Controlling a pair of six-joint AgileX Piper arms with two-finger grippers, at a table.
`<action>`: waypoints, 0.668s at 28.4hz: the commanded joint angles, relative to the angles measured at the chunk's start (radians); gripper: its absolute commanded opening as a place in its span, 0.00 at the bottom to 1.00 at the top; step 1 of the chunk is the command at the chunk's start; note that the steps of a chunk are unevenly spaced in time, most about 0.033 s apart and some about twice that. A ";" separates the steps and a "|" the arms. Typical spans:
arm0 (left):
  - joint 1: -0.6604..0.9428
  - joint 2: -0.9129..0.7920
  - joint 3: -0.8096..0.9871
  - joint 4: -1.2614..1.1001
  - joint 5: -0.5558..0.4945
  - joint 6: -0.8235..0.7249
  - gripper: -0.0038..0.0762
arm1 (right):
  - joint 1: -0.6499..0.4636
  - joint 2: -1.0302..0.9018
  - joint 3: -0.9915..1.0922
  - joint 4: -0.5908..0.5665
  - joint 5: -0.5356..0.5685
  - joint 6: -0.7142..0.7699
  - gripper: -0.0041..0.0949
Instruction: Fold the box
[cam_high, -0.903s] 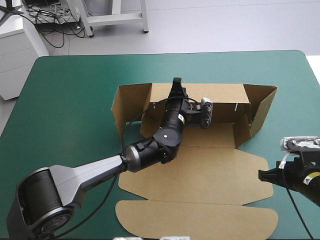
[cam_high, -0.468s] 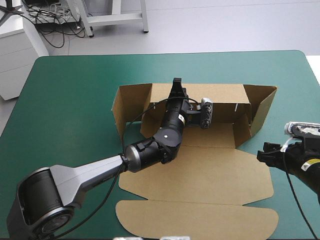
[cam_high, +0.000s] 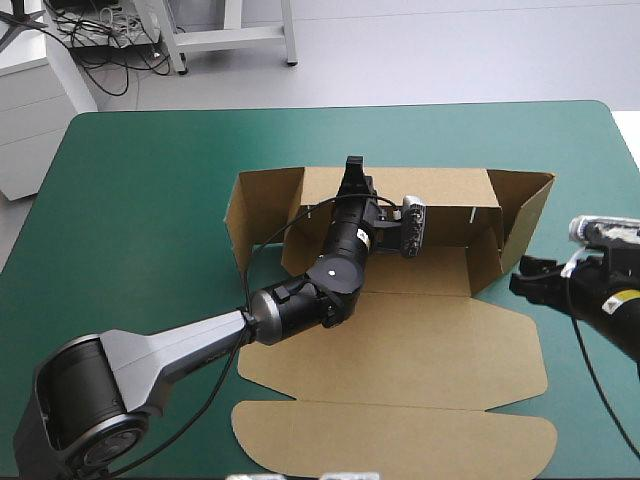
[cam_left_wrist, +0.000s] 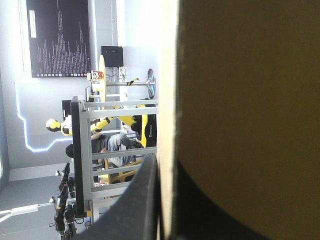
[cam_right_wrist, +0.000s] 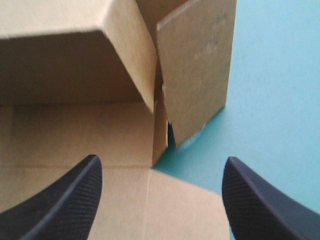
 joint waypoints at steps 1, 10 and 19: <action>-0.009 -0.053 -0.032 0.053 0.014 -0.020 0.04 | -0.009 0.055 -0.173 -0.029 -0.073 -0.004 0.65; -0.018 -0.051 -0.032 0.049 0.020 -0.020 0.04 | -0.009 0.388 -0.560 -0.067 0.007 0.058 0.65; -0.057 -0.051 0.011 0.067 0.024 -0.053 0.04 | -0.009 0.778 -0.912 -0.076 0.266 0.131 0.65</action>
